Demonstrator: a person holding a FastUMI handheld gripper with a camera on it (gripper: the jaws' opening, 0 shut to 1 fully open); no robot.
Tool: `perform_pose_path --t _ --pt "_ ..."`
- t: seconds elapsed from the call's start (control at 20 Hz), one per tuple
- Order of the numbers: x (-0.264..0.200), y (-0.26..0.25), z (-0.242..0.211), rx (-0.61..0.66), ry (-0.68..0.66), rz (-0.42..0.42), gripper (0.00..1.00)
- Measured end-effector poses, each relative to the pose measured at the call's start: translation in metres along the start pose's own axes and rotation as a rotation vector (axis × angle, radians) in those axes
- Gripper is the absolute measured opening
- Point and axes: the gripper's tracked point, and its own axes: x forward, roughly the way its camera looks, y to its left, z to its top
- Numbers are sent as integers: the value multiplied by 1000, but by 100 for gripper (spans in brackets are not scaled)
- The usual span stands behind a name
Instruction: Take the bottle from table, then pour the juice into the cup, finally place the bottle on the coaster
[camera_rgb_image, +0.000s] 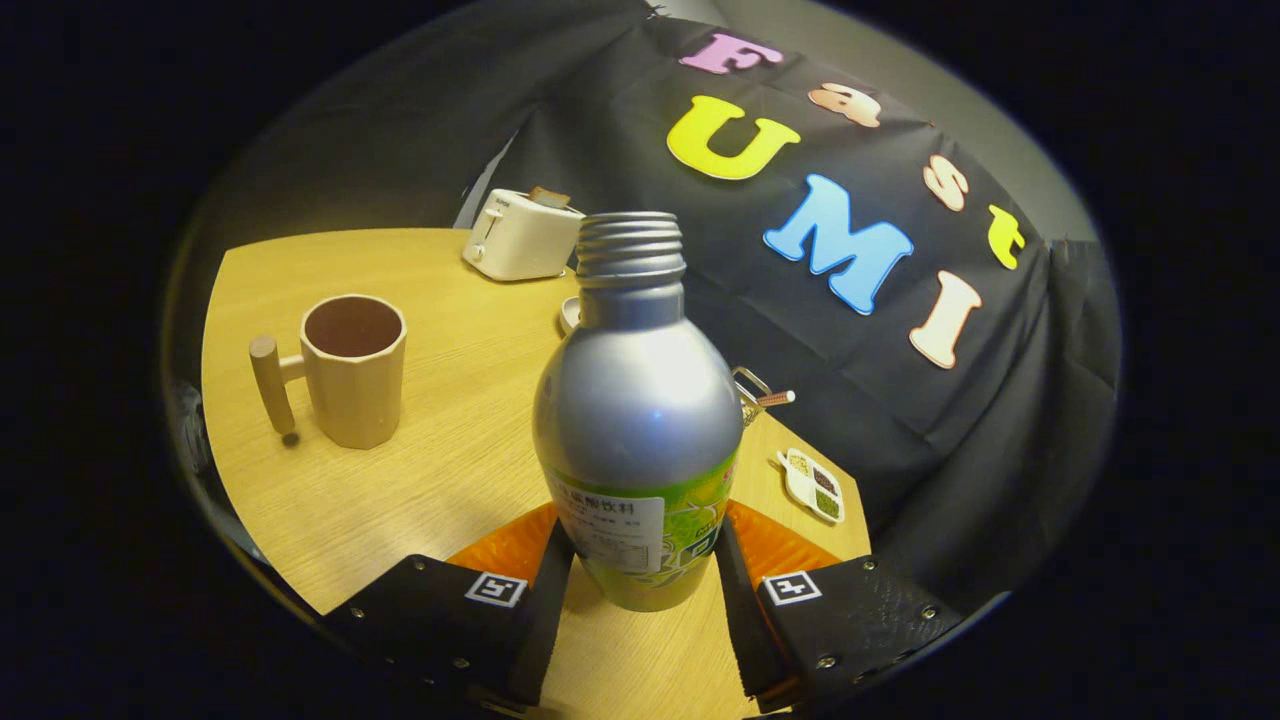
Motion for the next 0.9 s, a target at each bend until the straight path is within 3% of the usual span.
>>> perform_pose_path --t 0.9 --pt "9 46 23 -509 136 17 71"
